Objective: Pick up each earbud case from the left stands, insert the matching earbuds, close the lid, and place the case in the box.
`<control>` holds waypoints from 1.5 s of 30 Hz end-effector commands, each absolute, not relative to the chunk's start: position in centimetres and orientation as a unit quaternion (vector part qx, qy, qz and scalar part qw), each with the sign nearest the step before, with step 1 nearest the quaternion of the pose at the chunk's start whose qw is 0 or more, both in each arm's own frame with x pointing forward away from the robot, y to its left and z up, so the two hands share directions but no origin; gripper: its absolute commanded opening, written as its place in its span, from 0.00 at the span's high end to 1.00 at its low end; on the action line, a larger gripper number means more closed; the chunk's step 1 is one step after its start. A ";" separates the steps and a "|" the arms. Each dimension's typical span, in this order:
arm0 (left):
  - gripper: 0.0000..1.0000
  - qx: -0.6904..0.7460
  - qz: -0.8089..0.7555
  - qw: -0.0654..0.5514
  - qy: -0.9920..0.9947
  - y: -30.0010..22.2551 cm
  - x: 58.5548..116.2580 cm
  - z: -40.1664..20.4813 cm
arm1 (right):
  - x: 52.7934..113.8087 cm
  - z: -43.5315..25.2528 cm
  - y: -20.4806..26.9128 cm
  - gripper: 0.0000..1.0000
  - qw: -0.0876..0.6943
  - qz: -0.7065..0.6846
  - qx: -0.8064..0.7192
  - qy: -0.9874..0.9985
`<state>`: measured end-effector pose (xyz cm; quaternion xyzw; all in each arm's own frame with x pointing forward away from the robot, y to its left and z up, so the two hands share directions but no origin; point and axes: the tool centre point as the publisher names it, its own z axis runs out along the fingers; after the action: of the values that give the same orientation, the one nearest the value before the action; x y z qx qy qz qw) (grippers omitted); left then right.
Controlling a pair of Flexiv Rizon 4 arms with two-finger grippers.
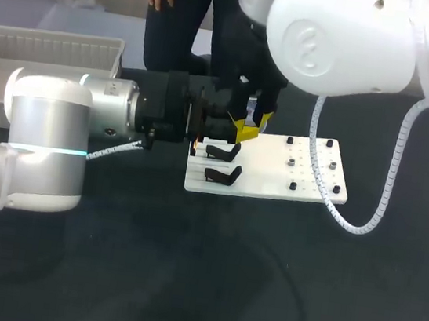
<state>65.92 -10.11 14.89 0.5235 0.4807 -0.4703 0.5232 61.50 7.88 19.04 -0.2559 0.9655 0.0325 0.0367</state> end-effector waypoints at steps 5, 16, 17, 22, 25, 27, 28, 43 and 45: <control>1.00 0.522 -0.469 0.526 0.480 -10.2 65.8 14.8 | 62.6 18.7 8.6 0.70 0.033 0.032 -0.259 0.965; 1.00 0.522 -0.469 0.526 0.480 -10.2 65.8 14.8 | 62.7 19.4 8.6 0.71 0.037 0.028 -0.263 0.964; 1.00 0.522 -0.469 0.526 0.480 -10.2 65.8 14.8 | 62.6 19.9 8.6 0.71 0.043 0.034 -0.264 0.963; 1.00 0.522 -0.469 0.526 0.480 -10.2 65.8 14.8 | 64.1 22.4 8.7 0.69 0.088 0.051 -0.254 0.962; 1.00 0.522 -0.469 0.526 0.480 -10.2 65.8 14.8 | 66.0 22.8 8.7 0.65 0.109 0.057 -0.237 0.964; 1.00 0.522 -0.469 0.526 0.480 -10.2 65.8 14.8 | 67.4 22.6 8.6 0.66 0.116 0.059 -0.229 0.965; 1.00 0.522 -0.469 0.526 0.480 -10.2 65.8 14.8 | 68.0 22.4 8.5 0.66 0.118 0.055 -0.224 0.966; 1.00 0.522 -0.469 0.526 0.480 -10.2 65.8 14.8 | 70.6 18.6 6.5 0.67 0.098 0.046 -0.178 0.978; 1.00 0.522 -0.469 0.526 0.480 -10.2 65.8 14.8 | 70.0 18.8 6.4 0.67 0.096 0.047 -0.177 0.978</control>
<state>65.94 -10.12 14.88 0.5234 0.4807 -0.4703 0.5232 70.67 6.60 18.34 -0.1772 0.9785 0.0462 0.0946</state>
